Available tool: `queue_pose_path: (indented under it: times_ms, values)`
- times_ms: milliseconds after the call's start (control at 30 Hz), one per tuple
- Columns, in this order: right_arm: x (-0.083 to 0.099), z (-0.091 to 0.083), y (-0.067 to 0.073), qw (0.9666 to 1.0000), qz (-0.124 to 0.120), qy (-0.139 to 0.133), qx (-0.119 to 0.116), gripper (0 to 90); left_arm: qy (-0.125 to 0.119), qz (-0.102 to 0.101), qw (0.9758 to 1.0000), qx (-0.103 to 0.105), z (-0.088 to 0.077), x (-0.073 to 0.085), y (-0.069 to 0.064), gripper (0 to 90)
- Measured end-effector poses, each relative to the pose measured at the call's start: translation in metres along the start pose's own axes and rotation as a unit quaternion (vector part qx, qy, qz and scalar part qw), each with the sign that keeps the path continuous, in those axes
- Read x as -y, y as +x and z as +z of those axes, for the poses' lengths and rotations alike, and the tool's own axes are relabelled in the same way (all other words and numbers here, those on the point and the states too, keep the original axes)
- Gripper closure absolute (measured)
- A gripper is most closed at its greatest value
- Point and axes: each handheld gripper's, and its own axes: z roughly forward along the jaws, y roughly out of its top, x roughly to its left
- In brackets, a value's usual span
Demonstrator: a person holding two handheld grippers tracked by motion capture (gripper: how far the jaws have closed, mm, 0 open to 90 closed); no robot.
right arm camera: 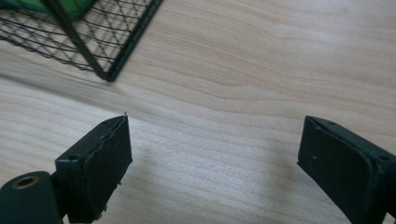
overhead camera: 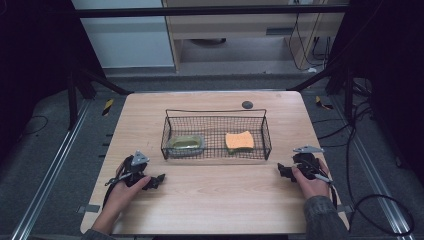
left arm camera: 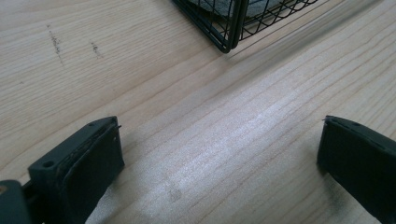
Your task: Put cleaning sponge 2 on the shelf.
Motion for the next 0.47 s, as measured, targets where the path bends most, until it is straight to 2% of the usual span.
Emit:
queue_pose_path:
  times_ms: [133,333,467]
  values:
    - [0.004,0.01,-0.001,0.9996,0.023,-0.008,0.015,8.5,0.0,0.0,1.0,0.0,0.0,0.0,0.0,0.0]
    - [0.005,0.015,0.0,0.9992,0.024,-0.024,0.02,5.3,0.0,0.0,1.0,0.0,0.0,0.0,0.0,0.0]
    - [0.005,0.015,0.001,0.9993,0.024,-0.022,0.019,4.6,0.0,0.0,1.0,0.0,0.0,0.0,0.0,0.0]
